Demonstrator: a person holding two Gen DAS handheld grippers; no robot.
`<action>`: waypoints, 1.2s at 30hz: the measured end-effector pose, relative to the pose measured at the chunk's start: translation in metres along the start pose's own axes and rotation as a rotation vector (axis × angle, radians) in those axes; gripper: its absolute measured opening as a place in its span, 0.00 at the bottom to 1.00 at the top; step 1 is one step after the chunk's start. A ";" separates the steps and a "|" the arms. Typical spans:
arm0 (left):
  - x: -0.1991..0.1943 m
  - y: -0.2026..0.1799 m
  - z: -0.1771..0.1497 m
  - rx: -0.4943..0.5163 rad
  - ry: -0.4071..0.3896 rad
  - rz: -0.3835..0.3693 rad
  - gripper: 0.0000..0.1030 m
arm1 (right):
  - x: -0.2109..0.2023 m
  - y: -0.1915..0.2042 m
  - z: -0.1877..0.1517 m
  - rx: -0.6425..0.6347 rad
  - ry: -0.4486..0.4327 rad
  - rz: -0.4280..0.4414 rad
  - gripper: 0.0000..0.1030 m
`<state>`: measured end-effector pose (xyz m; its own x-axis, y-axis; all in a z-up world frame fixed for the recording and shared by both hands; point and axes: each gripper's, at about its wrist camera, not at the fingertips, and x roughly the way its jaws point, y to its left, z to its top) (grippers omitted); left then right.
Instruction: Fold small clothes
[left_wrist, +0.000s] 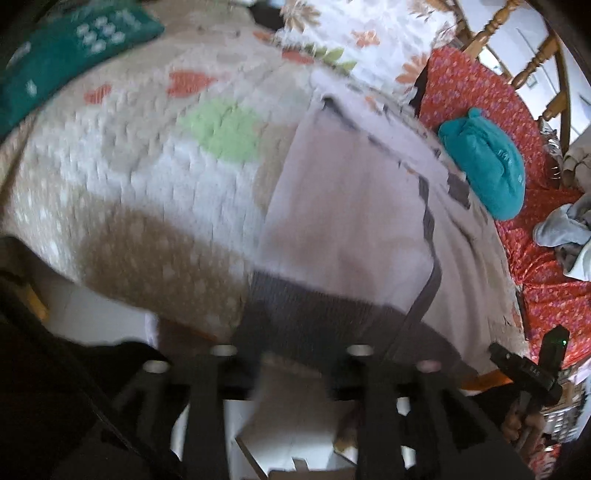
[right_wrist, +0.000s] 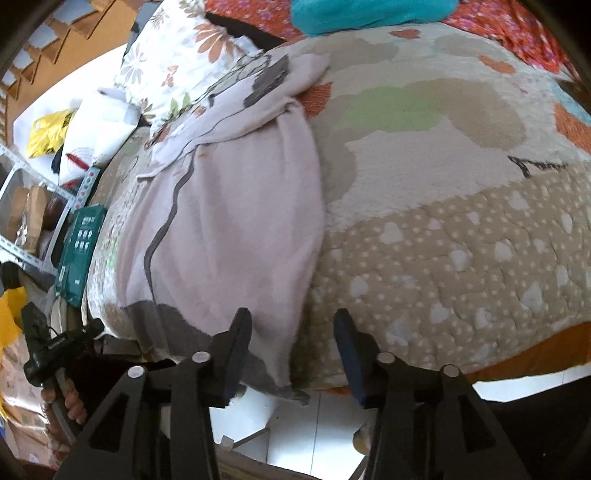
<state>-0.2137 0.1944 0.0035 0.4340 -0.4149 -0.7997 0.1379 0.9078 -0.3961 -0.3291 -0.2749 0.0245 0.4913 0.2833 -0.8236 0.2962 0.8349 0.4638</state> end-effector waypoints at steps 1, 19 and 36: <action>-0.001 -0.005 0.004 0.019 -0.027 0.012 0.52 | 0.001 -0.003 -0.001 0.013 0.005 0.007 0.50; 0.083 -0.019 -0.002 0.118 0.192 0.030 0.59 | 0.034 0.001 -0.031 0.045 0.118 0.037 0.60; 0.009 -0.009 0.062 -0.050 -0.002 -0.126 0.09 | -0.006 0.044 0.025 0.026 0.054 0.292 0.07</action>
<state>-0.1560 0.1866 0.0277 0.4176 -0.5252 -0.7415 0.1468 0.8443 -0.5154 -0.2986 -0.2515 0.0583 0.5146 0.5354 -0.6697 0.1700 0.7018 0.6918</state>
